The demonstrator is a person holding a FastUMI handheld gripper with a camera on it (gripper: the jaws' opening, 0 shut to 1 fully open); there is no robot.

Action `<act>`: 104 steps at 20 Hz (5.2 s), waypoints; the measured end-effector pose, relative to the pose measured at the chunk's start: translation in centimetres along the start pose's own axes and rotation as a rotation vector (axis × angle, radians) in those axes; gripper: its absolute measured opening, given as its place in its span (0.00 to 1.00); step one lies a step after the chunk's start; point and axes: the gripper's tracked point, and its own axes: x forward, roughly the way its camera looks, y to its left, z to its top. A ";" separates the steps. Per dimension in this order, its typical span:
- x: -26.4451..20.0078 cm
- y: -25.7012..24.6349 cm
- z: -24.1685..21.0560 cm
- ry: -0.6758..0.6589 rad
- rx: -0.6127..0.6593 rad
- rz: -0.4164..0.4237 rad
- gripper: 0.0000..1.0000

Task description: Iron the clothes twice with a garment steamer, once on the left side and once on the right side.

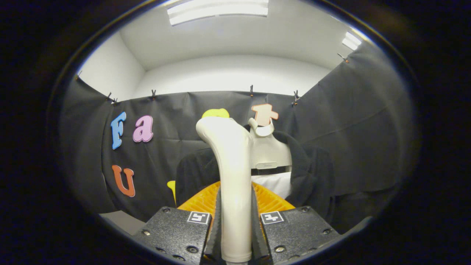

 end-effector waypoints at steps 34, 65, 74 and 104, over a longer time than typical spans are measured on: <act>-7.3 -2.1 -20.5 0.299 -0.155 -0.173 0.37; -13.6 -3.9 -38.8 0.605 -0.209 -0.233 0.37; -16.9 -4.6 -45.0 0.746 -0.199 -0.263 0.37; -19.1 -12.0 -26.5 0.454 0.011 -0.568 0.37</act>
